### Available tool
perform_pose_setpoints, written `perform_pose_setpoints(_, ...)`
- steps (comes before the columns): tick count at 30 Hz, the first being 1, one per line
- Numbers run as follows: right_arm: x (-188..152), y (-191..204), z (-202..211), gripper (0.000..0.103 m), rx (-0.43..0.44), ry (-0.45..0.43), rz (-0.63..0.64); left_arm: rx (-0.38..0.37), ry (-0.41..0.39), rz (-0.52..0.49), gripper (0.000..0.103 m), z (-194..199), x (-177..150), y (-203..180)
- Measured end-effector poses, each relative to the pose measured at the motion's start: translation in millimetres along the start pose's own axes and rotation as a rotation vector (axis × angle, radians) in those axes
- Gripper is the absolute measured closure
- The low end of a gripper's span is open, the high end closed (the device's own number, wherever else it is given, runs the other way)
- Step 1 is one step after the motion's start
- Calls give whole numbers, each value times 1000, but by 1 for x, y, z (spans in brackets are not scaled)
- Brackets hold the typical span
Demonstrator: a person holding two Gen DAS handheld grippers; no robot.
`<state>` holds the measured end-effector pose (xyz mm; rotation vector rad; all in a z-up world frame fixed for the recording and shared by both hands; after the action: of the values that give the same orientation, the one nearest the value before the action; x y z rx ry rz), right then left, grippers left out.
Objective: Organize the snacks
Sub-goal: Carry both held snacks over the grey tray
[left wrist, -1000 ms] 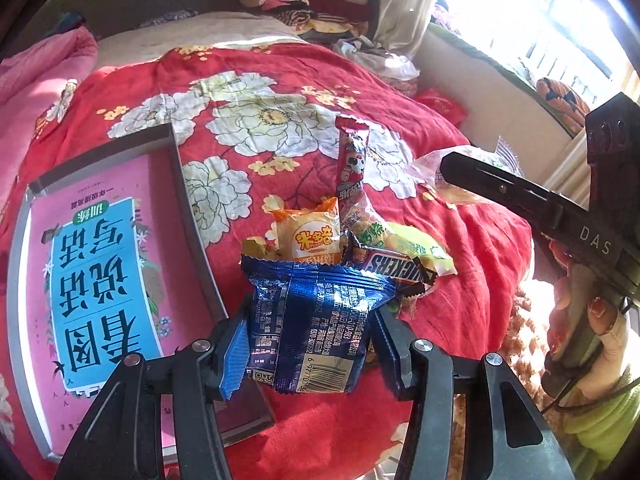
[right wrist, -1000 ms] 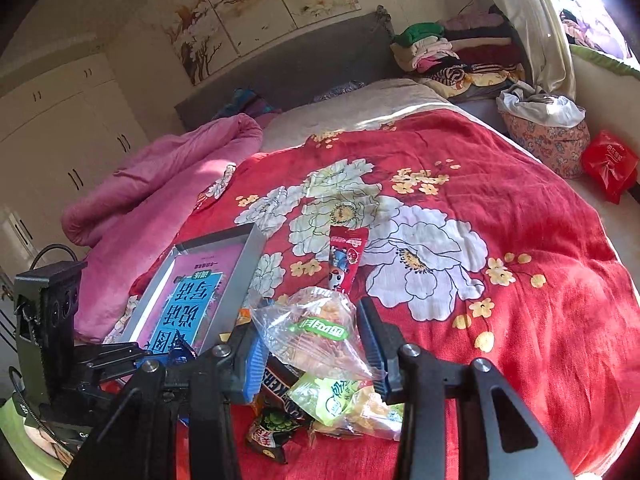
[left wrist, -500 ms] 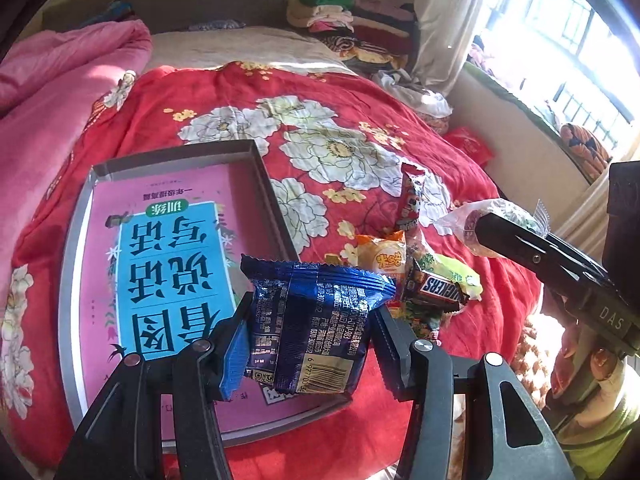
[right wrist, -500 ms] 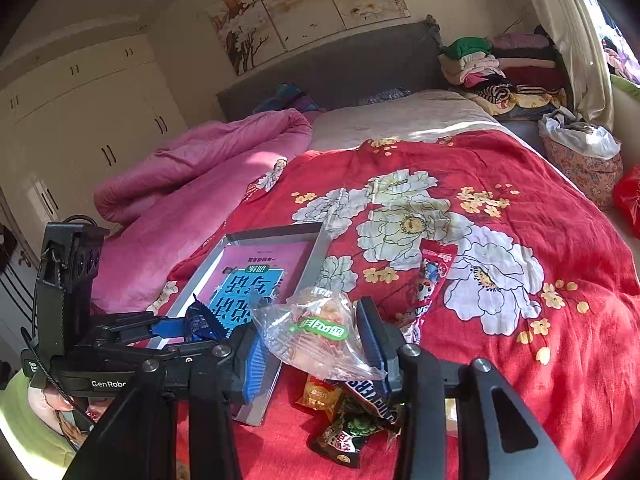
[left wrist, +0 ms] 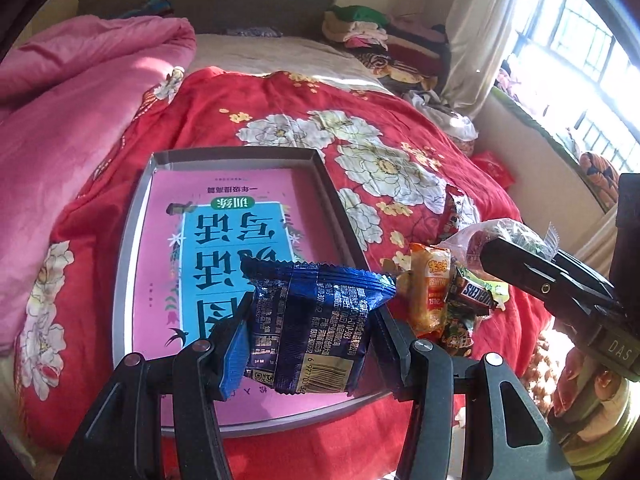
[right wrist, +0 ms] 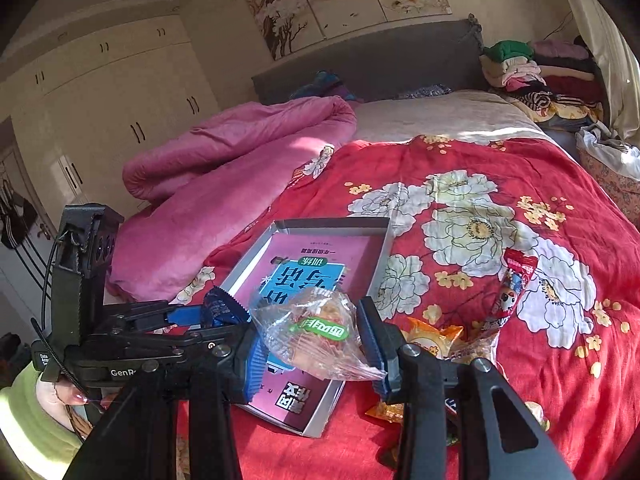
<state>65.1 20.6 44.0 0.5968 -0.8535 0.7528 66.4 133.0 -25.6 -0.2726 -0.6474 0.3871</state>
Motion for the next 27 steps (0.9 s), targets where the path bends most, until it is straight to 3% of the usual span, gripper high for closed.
perform_pose_setpoints(27, 2, 56, -53, 60, 65, 75, 117, 91, -41, 104, 47, 12, 8, 72)
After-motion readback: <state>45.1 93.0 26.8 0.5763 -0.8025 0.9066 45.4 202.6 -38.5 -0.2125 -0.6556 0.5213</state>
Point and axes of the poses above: each gripper's, at about its wrist camera, not at the fingertips, and z roughly against the way its jaws point, y to its left, x to its top, the point moved 6 cm from there along -z, roughly the way its jaws point, and after that the axes turned 14 degrees about z, right-handed, at the moved point
